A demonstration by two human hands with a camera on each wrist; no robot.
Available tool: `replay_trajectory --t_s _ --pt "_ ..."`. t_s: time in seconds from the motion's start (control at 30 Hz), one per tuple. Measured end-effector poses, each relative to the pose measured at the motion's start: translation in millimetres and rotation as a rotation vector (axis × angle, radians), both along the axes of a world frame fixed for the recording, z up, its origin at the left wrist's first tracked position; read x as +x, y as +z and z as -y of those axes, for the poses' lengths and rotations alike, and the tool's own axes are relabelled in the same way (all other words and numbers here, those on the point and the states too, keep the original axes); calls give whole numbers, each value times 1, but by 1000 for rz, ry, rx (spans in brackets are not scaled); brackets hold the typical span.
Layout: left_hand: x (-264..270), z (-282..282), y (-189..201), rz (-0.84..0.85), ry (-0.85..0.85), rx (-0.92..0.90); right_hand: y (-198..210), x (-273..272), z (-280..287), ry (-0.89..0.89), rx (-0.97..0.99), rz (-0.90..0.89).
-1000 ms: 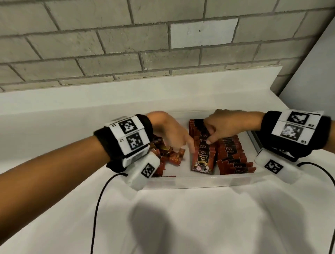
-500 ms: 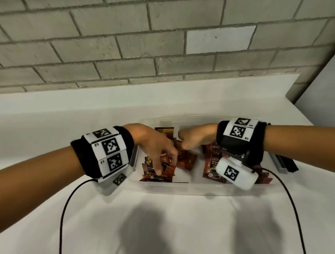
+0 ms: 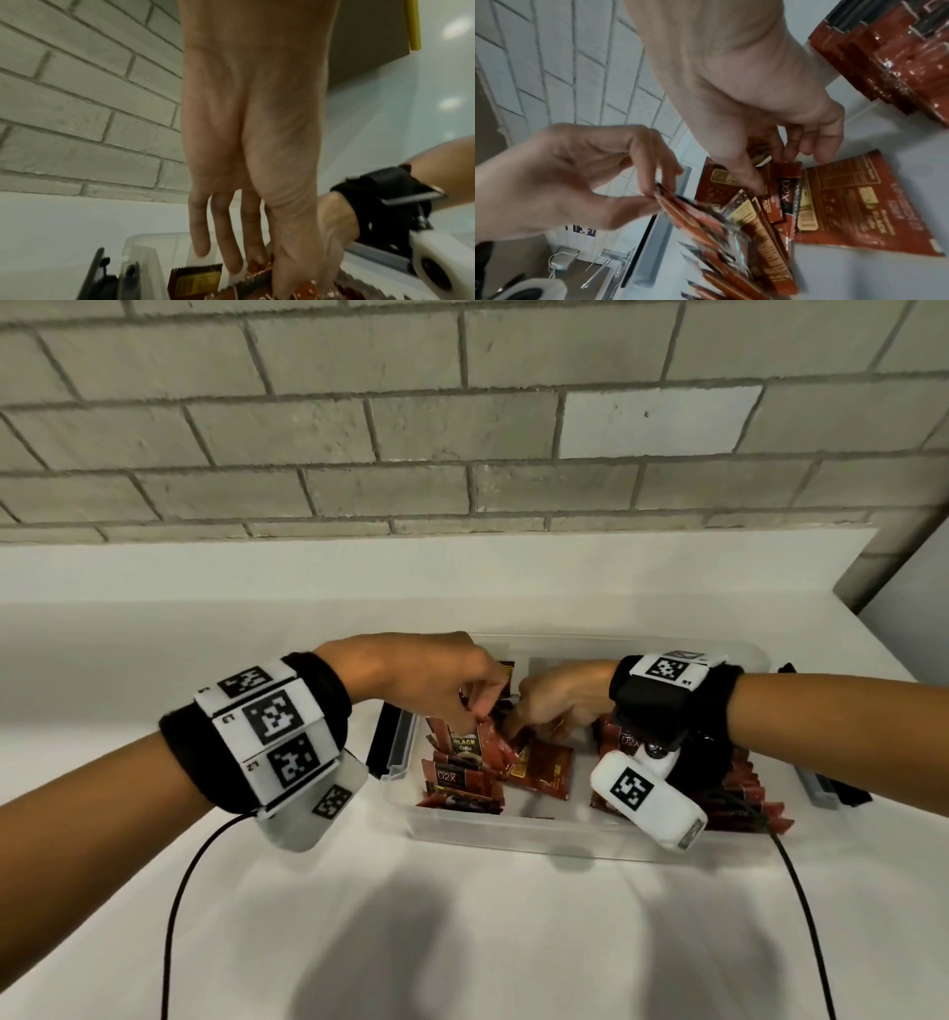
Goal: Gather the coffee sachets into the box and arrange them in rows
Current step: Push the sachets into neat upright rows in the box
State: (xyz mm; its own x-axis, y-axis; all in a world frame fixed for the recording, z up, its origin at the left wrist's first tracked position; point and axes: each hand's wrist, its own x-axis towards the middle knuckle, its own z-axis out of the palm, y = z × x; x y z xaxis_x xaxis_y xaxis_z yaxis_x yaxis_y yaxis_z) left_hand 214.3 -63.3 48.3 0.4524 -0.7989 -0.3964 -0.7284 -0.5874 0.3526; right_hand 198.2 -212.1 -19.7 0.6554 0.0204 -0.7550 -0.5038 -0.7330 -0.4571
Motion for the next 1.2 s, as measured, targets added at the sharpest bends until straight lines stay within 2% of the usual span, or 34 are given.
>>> replay_trajectory --t_s 0.17,0.33,0.5,0.67,0.77,0.87,0.97,1.0,1.03,1.13,1.2 --pt "3 -20 23 17 111 -137 -2 -2 0 -36 121 -58" --pt "7 -48 31 60 353 -261 -1 -7 2 -6 226 -60" --pt "-9 -70 23 123 642 -454 14 -11 13 51 156 127" --pt "-36 -79 1 -12 887 -676 41 -22 32 152 12 358" --pt "-54 -74 -11 -133 1002 -826 63 -36 47 117 44 450" --pt "-74 -61 -20 -236 1073 -930 87 -63 57 -2 227 535" --pt "-95 -42 -25 -324 1088 -1025 95 -98 58 -182 663 493" --pt "-102 -34 -26 -362 1074 -1051 93 -109 57 -218 749 472" --pt "-110 -25 -27 -405 1052 -1078 89 -119 55 -227 771 470" --pt "-129 -5 -27 -497 997 -1123 73 -142 48 -233 652 547" --pt "-138 3 -27 -553 967 -1137 64 -151 45 -300 600 628"
